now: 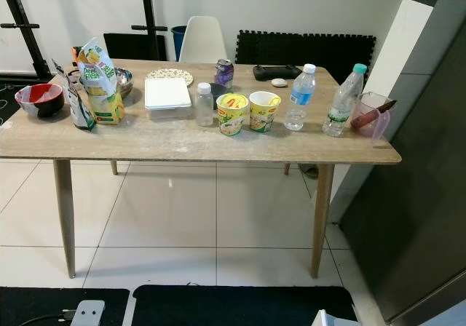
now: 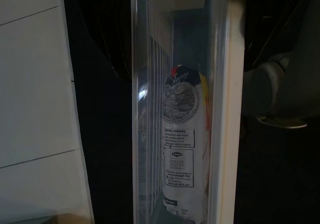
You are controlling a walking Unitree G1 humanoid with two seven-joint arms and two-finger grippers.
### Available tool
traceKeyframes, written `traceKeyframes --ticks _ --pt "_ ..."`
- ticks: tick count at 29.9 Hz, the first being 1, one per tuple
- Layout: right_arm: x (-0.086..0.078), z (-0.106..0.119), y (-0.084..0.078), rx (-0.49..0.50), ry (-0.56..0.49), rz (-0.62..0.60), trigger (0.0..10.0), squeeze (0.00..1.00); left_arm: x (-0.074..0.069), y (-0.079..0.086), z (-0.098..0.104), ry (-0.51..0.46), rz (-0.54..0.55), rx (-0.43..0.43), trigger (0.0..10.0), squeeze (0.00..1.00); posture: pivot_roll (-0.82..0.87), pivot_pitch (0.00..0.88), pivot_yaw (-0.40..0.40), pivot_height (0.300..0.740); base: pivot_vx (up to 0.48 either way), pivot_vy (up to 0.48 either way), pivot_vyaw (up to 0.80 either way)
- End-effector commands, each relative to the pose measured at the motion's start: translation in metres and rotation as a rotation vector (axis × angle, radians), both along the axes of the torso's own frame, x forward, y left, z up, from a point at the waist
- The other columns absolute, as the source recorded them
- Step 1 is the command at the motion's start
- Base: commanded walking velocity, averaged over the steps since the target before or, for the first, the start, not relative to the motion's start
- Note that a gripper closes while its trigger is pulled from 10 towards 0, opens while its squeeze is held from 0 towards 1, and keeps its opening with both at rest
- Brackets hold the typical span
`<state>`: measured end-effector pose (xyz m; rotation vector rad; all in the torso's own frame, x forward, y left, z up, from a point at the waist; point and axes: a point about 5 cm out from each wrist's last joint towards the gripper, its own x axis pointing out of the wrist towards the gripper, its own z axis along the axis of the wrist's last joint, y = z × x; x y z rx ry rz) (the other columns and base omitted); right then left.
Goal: Restocking fridge
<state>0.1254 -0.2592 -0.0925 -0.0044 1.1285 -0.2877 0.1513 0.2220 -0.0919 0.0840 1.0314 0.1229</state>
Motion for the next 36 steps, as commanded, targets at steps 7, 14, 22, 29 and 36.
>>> traceKeyframes --ticks 7,14,22,29,36 --pt "0.0034 0.0019 -0.0021 -0.006 -0.015 0.002 10.0 0.0 -0.0055 -0.0032 -0.003 0.026 -0.02 0.001 10.0 0.0 -0.02 0.0 -0.044 0.74 0.0 0.0 0.0" --pt "0.0029 0.0008 0.0009 0.01 -0.012 0.008 10.0 0.0 -0.0057 -0.0054 -0.0034 0.031 -0.045 0.002 10.0 0.0 -0.02 0.0 -0.04 0.74 0.0 0.0 -0.06" --pt "0.0004 -0.0003 0.0018 0.015 -0.003 0.007 10.0 0.0 -0.0034 -0.0054 -0.0025 0.027 -0.059 0.005 10.0 0.0 -0.03 0.0 -0.033 0.74 0.0 0.0 -0.74" --pt "0.0015 -0.0003 0.0027 0.017 -0.002 0.015 10.0 0.0 -0.001 -0.0047 -0.0015 0.022 -0.068 0.008 10.0 0.0 -0.02 0.0 -0.031 0.74 0.0 0.0 -0.79" --pt "0.0014 -0.0008 0.0043 0.022 0.001 0.019 10.0 0.0 -0.0022 -0.0045 -0.0019 0.034 -0.093 0.002 10.0 0.0 -0.02 0.0 -0.024 0.74 0.0 0.0 -0.79"
